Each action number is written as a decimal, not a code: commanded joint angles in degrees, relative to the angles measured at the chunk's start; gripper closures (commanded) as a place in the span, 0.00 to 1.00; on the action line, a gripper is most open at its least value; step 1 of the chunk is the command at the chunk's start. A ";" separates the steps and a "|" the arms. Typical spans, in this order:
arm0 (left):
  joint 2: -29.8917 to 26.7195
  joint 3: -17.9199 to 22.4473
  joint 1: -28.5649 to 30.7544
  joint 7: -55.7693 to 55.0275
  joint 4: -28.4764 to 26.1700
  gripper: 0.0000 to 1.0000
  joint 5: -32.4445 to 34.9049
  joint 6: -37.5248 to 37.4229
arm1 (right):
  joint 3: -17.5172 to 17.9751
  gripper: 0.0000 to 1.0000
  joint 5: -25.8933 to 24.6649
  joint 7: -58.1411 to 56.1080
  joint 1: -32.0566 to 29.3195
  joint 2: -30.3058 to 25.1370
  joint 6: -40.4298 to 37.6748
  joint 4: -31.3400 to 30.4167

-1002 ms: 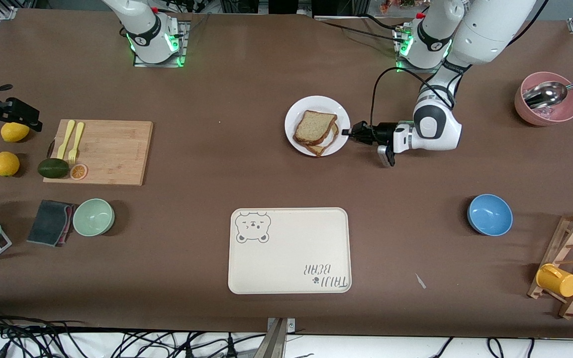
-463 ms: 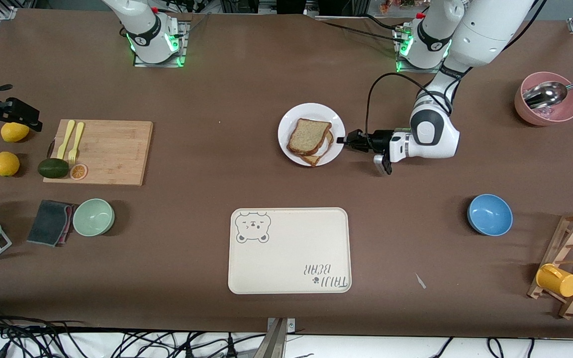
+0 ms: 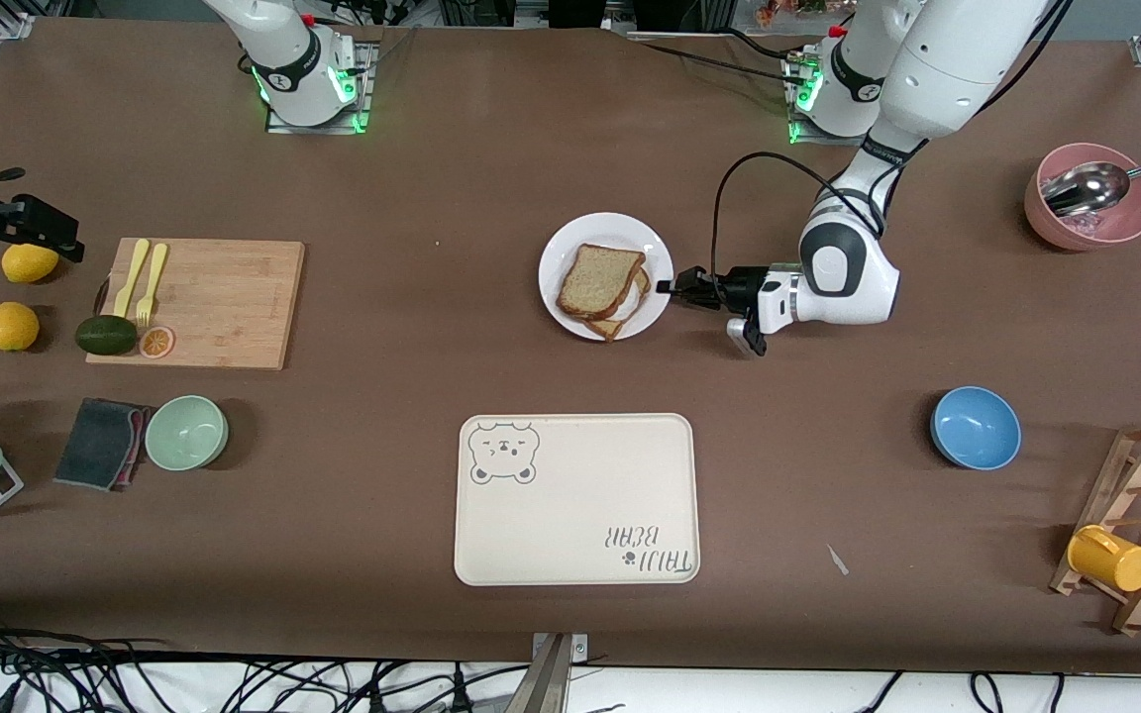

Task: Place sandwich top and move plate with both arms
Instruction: 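Drag the plate with the left gripper toward the bear tray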

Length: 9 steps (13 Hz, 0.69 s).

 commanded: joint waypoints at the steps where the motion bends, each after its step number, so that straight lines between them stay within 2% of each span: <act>1: 0.21 0.15 -1.99 -2.22 1.78 1.00 -2.61 1.22 | 0.45 0.00 0.05 -0.98 -0.73 -1.01 -0.26 -0.88; 5: 0.82 0.15 -5.94 -3.55 3.97 1.00 -7.61 5.00 | 0.02 0.00 0.14 -0.90 -0.73 -0.92 -0.26 -0.97; 9: 1.87 0.15 -7.71 -3.73 4.51 1.00 -8.85 5.18 | 0.10 0.00 0.14 -0.63 -0.73 -1.01 -0.26 -0.88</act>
